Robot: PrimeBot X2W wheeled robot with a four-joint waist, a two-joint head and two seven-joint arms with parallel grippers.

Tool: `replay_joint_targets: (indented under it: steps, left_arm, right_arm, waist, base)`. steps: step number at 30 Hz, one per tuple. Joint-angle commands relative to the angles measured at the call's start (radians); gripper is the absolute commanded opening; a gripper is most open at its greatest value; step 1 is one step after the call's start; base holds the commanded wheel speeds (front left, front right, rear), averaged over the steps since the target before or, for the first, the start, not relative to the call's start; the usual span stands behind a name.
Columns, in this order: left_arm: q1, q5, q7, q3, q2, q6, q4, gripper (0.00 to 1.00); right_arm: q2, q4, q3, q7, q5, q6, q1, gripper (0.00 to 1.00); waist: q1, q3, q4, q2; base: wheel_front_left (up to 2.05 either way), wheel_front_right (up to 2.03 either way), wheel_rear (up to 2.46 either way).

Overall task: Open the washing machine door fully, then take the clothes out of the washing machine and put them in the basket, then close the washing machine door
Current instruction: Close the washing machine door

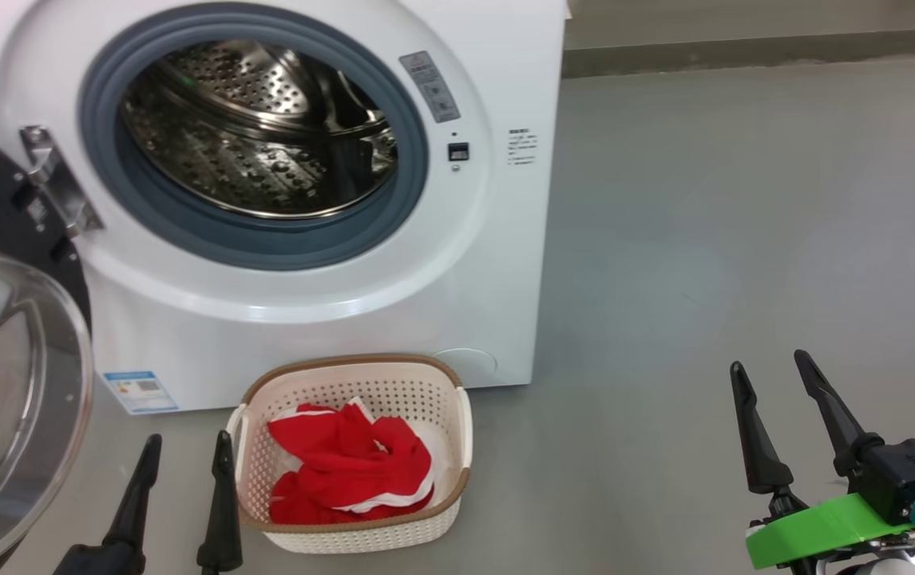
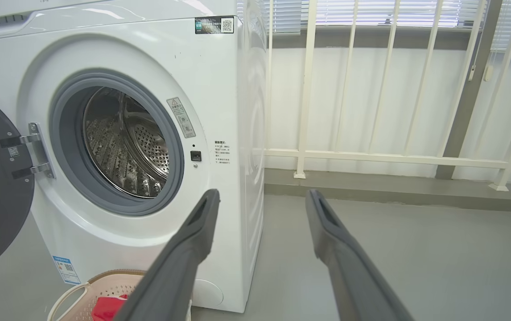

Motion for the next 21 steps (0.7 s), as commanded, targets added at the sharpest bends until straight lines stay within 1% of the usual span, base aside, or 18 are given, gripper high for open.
replay_joint_targets:
  steps: [1, 4, 6, 11, 21]
  left_arm:
    - [-0.030, 0.009, 0.001, 0.033, 0.016, 0.008, -0.033, 1.00]
    - [-0.028, 0.009, 0.001, 0.036, 0.013, 0.021, -0.046, 1.00]
    - [-0.026, 0.010, 0.004, 0.032, 0.016, 0.019, -0.056, 1.00]
    - [-0.016, 0.030, 0.015, 0.031, 0.022, 0.045, -0.068, 1.00]
    - [-0.008, 0.044, 0.048, 0.027, 0.039, 0.064, -0.092, 1.00]
  right_arm:
    - [-0.009, -0.029, 0.022, -0.006, 0.003, 0.005, -0.012, 1.00]
    - [-0.009, -0.029, 0.028, -0.006, 0.003, 0.005, -0.014, 1.00]
    - [-0.009, -0.031, 0.030, -0.006, 0.003, 0.005, -0.017, 1.00]
    - [-0.009, -0.033, 0.040, -0.006, 0.005, 0.005, -0.017, 1.00]
    - [-0.009, -0.038, 0.060, -0.006, 0.018, 0.005, -0.019, 1.00]
  waist:
    - [0.0000, 0.001, 0.021, 0.0000]
    - [0.0000, 0.001, 0.050, 0.0000]
    - [0.0000, 0.001, 0.071, 0.0000]
    - [0.0000, -0.002, 0.126, 0.0000]
    - [0.0000, -0.009, 0.231, 0.0000]
  base:
    - [0.00, 0.00, 0.00]
    - [0.00, 0.00, 0.00]
    - [0.00, 0.00, 0.00]
    - [0.00, 0.00, 0.00]
    - [0.00, 0.00, 0.00]
